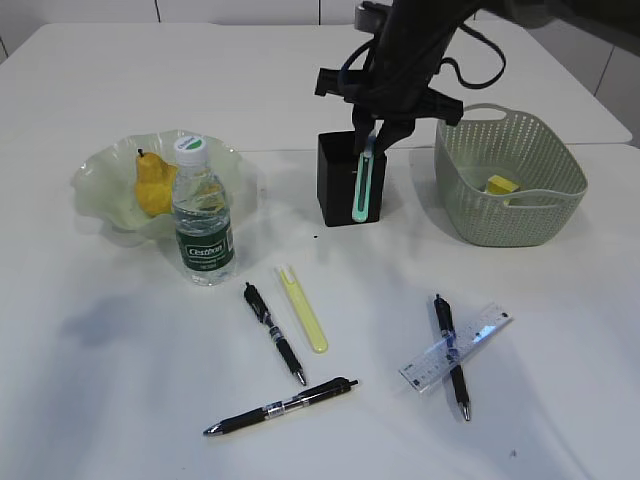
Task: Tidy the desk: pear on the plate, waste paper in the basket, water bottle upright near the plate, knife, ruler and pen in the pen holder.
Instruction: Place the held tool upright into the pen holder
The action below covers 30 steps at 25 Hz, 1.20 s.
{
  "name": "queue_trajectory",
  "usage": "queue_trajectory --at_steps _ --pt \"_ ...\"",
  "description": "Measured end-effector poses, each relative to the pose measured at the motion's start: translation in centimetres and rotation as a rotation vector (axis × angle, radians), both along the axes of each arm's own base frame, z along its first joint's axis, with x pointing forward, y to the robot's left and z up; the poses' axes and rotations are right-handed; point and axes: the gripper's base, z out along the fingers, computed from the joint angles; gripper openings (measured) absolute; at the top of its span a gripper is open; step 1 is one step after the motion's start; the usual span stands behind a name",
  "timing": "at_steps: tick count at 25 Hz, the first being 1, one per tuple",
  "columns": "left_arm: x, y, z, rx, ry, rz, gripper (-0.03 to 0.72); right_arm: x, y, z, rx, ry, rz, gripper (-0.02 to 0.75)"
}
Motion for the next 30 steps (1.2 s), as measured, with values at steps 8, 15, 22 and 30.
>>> queue_trajectory --at_steps 8,15,22,30 --pt "-0.1 0.0 0.0 -0.002 0.009 -0.003 0.449 -0.3 -1.4 2.4 -0.161 -0.100 0.095 0.134" --pt "0.0 0.0 0.0 -0.004 0.005 -0.001 0.449 0.8 -1.0 3.0 -0.140 -0.235 0.122 0.134" --pt "0.0 -0.1 0.0 -0.007 0.003 0.000 0.448 2.7 -0.2 3.0 -0.116 -0.447 0.173 0.134" --pt "0.0 -0.1 0.0 -0.009 0.001 0.001 0.448 4.9 0.7 -0.8 -0.114 -0.536 0.217 0.134"
